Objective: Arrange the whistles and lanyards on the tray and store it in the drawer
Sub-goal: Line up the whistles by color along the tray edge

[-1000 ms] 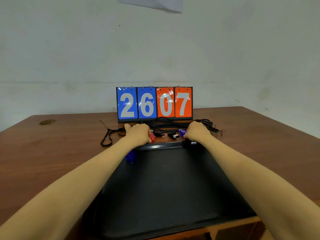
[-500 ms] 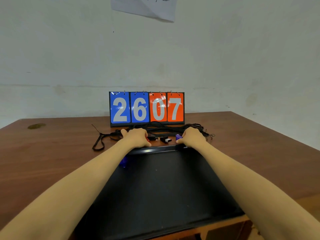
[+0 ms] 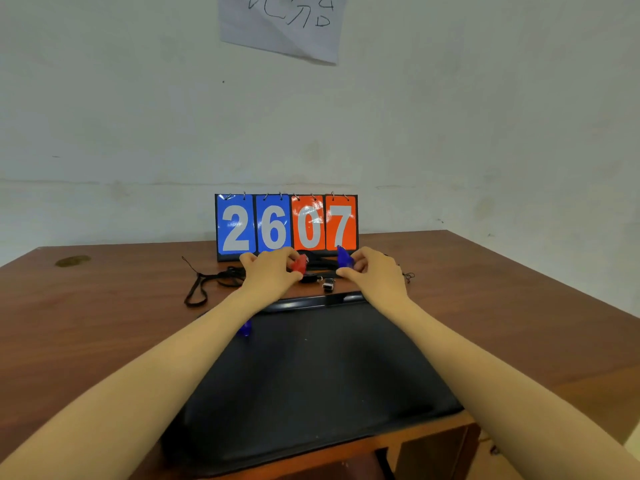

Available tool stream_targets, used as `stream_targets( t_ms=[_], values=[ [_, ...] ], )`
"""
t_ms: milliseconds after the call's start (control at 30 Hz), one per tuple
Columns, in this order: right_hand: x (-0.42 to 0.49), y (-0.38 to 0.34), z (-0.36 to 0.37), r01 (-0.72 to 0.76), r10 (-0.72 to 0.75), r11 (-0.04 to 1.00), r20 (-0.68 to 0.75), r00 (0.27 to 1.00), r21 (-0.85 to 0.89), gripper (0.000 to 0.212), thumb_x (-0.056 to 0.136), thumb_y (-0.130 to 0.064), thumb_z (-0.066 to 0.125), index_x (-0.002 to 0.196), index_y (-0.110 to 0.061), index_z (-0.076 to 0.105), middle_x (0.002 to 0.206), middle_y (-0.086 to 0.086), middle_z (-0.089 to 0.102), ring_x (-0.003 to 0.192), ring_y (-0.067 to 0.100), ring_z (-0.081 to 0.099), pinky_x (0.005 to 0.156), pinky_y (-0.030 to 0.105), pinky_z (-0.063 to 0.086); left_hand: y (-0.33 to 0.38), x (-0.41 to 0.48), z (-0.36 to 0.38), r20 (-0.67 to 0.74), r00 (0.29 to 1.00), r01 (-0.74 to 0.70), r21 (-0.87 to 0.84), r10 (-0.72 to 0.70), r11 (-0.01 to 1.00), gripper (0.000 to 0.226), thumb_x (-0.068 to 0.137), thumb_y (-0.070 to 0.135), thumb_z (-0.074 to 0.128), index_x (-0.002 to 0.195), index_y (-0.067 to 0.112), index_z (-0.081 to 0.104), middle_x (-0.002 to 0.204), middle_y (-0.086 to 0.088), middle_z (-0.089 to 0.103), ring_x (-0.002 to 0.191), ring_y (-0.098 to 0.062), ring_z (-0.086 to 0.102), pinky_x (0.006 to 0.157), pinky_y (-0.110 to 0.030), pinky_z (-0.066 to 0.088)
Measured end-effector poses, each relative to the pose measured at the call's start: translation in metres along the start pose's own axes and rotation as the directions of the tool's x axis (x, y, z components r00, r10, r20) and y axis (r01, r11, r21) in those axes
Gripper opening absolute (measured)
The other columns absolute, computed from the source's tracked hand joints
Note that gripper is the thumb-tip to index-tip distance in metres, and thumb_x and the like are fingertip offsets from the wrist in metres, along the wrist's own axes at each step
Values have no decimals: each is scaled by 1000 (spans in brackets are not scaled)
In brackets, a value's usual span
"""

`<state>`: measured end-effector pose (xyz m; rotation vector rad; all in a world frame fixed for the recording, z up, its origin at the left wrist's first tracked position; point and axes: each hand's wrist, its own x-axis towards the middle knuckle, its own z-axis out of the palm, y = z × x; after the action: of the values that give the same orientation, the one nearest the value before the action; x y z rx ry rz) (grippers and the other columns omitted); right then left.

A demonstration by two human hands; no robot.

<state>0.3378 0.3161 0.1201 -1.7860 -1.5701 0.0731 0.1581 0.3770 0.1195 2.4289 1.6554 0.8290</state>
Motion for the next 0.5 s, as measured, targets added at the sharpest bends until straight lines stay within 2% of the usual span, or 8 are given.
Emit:
stream_targets(
  t_ms=[100,200,300,400,500],
  values=[
    [-18,-14,0,29,-29,999,11,1000,34,38,80,-39,69,110,-16,60,93,-3,64,85,9,57,85,33,51,0,-23,-26,-68,997,17,-161,-28,987,38,87,36,59,123,28,50,114,7,64,111,-15,53,100,-38,21],
    [-38,-32,5,57,-57,998,71,996,1,39,79,-42,69,108,-18,60,98,-1,67,90,11,61,89,36,52,-12,-52,-48,-87,992,69,-279,-96,958,41,84,35,63,123,28,51,112,10,63,109,-12,54,96,-34,21],
    [-57,-49,14,152,-137,983,141,980,-103,40,77,-47,69,104,-19,61,90,-4,65,87,11,60,88,36,51,-29,-83,-60,-71,985,125,-327,-156,937,45,81,34,68,123,27,53,111,10,63,107,-11,56,97,-34,23],
    [-68,-64,27,203,-160,964,235,959,-173,40,77,-52,67,101,-20,61,84,-8,59,85,11,57,93,38,47,-48,-105,-62,-67,977,164,-362,-201,918,48,77,33,72,122,28,56,104,14,61,106,-9,57,95,-33,25],
    [-70,-76,41,196,-129,963,324,937,-185,42,78,-52,65,102,-19,60,90,-2,66,90,15,62,97,40,44,-64,-117,-61,-43,976,177,-415,-214,892,47,73,32,75,117,30,58,93,22,59,105,-9,60,106,-38,29]
  ],
)
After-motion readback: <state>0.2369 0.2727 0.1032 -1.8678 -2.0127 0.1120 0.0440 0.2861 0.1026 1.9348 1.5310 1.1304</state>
